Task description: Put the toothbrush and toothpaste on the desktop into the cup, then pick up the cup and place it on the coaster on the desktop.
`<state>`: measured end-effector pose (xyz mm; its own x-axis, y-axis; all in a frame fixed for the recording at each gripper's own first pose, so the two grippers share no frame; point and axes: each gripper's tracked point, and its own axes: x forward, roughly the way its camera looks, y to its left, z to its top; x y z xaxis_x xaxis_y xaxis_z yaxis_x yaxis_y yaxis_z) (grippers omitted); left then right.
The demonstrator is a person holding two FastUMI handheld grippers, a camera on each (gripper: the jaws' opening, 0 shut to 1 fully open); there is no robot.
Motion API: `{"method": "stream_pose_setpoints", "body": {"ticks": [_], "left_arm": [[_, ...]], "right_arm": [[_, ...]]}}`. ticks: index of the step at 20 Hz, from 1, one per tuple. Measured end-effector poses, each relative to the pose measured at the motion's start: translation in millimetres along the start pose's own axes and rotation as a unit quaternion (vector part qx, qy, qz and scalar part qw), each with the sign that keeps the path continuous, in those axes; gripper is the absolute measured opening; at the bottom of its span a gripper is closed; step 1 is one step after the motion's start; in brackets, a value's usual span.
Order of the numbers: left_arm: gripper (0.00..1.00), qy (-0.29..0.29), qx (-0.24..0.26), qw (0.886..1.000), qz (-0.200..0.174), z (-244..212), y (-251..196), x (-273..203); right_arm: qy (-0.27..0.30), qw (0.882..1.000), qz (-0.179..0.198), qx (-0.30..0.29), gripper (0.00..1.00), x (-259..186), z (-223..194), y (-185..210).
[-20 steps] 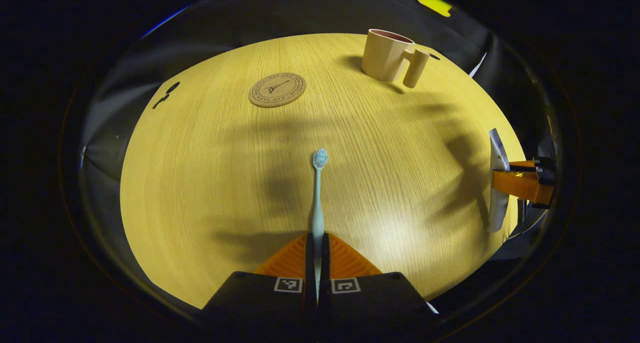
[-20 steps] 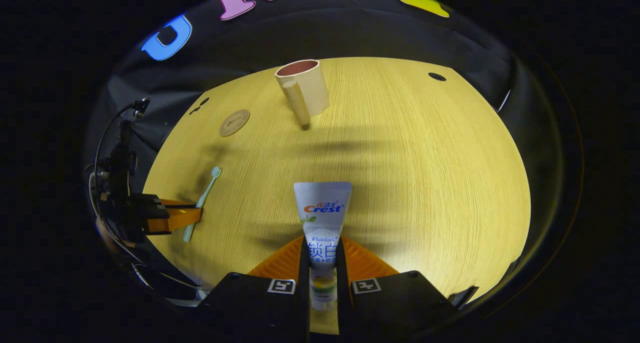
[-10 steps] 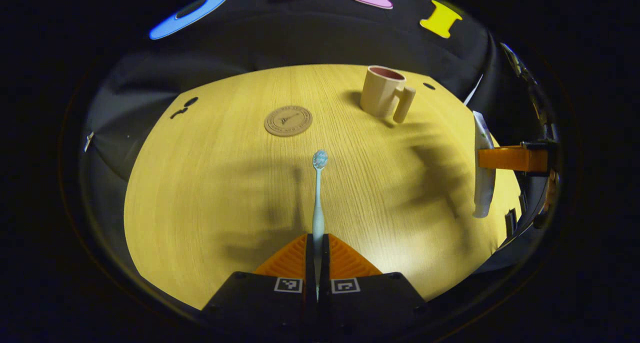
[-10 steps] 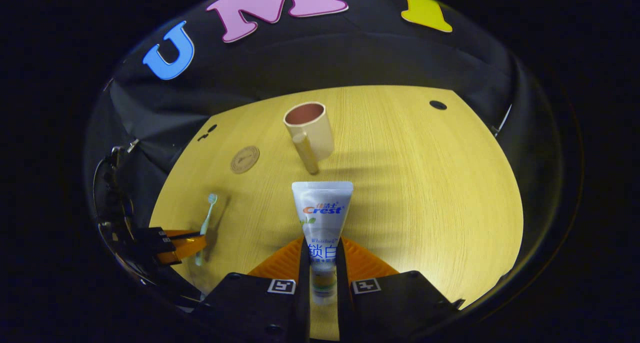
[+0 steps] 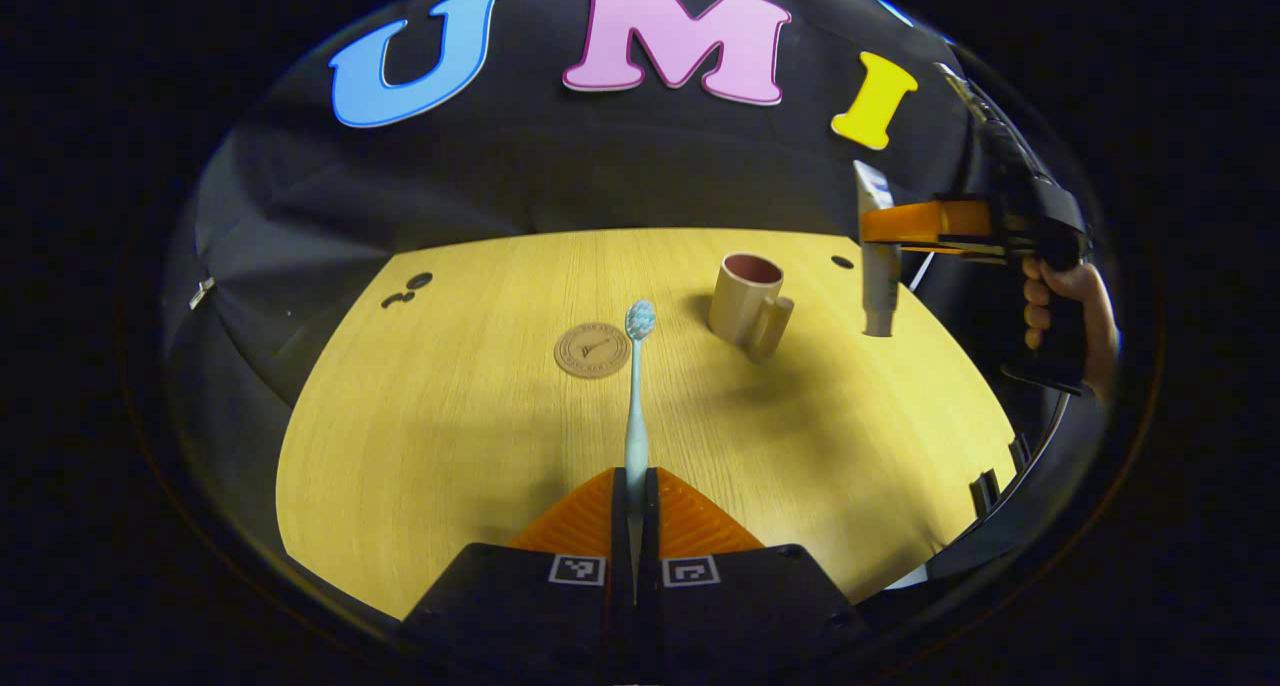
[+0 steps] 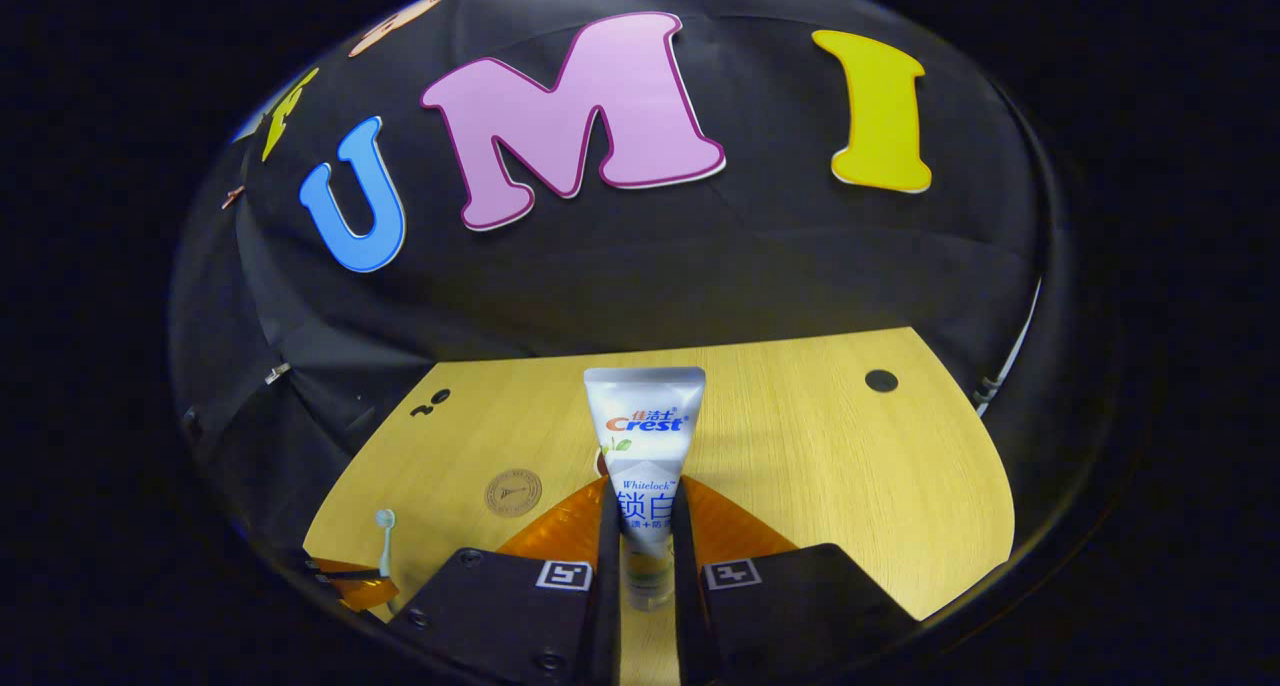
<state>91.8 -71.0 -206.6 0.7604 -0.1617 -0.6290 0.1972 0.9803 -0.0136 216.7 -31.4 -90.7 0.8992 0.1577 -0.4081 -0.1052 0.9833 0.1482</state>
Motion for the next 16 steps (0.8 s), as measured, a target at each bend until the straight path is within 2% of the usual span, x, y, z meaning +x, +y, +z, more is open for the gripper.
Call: {"method": "stream_pose_setpoints", "body": {"ticks": [3, 8, 12, 13, 14, 16], "left_arm": [[0.06, -0.026, -0.011, 1.000, -0.005, 20, -7, -13], [0.06, -0.035, -0.030, 0.998, 0.030, 33, 8, -25], [0.07, -0.044, -0.056, 0.994, 0.081, 31, 29, -25], [0.12, -0.046, -0.069, 0.992, 0.092, 30, 32, -26], [0.07, -0.048, -0.079, 0.991, 0.099, 29, 34, -27], [0.07, -0.050, -0.089, 0.989, 0.110, 24, 36, -28]], "right_arm": [[-0.018, 1.000, 0.013, -0.007, 0.26, 28, 25, 11], [-0.065, 0.997, 0.027, -0.021, 0.25, 87, 49, 30], [-0.053, 0.998, 0.029, -0.030, 0.26, 126, 26, 30], [-0.052, 0.998, 0.028, -0.038, 0.26, 133, 21, 29], [-0.051, 0.997, 0.025, -0.047, 0.26, 139, 15, 27], [-0.051, 0.997, 0.015, -0.058, 0.26, 146, 5, 20]]}}
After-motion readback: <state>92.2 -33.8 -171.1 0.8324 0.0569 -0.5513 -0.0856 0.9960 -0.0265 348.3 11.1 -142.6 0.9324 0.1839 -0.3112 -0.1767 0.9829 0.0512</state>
